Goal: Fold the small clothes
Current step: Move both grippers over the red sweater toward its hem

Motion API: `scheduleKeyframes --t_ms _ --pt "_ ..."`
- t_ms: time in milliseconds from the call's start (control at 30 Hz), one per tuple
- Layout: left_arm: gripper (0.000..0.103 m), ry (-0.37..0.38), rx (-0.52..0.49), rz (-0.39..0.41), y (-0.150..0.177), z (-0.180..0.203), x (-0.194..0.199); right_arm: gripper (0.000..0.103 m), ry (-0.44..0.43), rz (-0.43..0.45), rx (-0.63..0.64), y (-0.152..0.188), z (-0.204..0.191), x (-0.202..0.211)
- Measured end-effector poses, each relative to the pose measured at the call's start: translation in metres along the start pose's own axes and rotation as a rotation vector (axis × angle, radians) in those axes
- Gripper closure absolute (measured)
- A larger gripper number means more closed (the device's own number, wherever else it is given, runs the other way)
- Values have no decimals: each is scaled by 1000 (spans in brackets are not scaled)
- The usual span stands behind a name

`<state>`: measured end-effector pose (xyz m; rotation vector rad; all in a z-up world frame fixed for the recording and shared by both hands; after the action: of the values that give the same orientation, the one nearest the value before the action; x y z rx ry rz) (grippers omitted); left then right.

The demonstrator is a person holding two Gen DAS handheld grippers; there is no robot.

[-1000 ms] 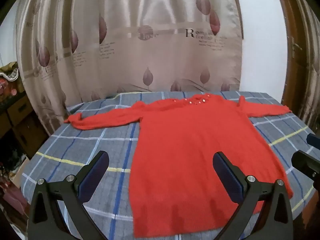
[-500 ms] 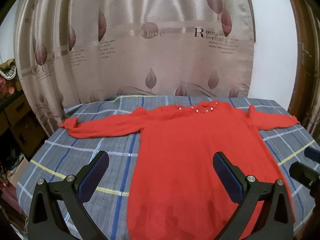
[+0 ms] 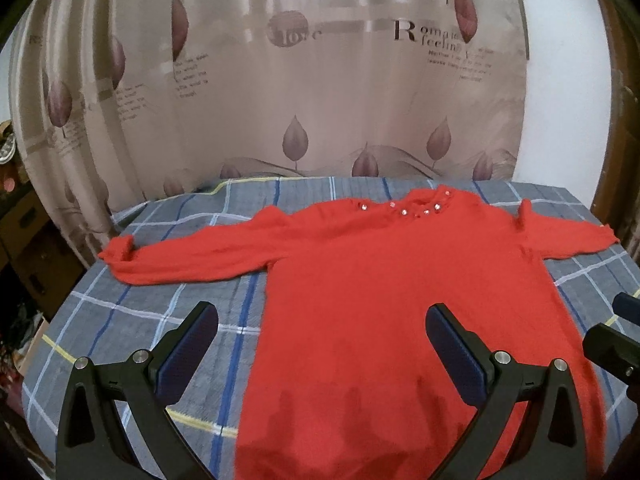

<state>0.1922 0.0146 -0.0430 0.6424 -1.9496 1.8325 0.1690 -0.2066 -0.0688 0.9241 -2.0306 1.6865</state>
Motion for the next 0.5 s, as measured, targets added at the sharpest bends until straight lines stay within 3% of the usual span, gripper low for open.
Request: scheduleKeyframes --t_ms 500 --pt "0 6 33 -60 -1 2 -60 0 -6 -18 -28 -20 13 -45"
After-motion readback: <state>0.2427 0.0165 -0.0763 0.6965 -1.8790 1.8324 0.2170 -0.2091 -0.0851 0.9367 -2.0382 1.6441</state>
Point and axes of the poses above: each gripper's, at about its wrist camera, not at the fingertips, and x roughly against the way its jaws point, z to its right, y to its underside, the point moved 2 cm from there along -x, roughly the way its jaws point, and after that the axes turned 1 degree about -x, right-handed, at the moved point
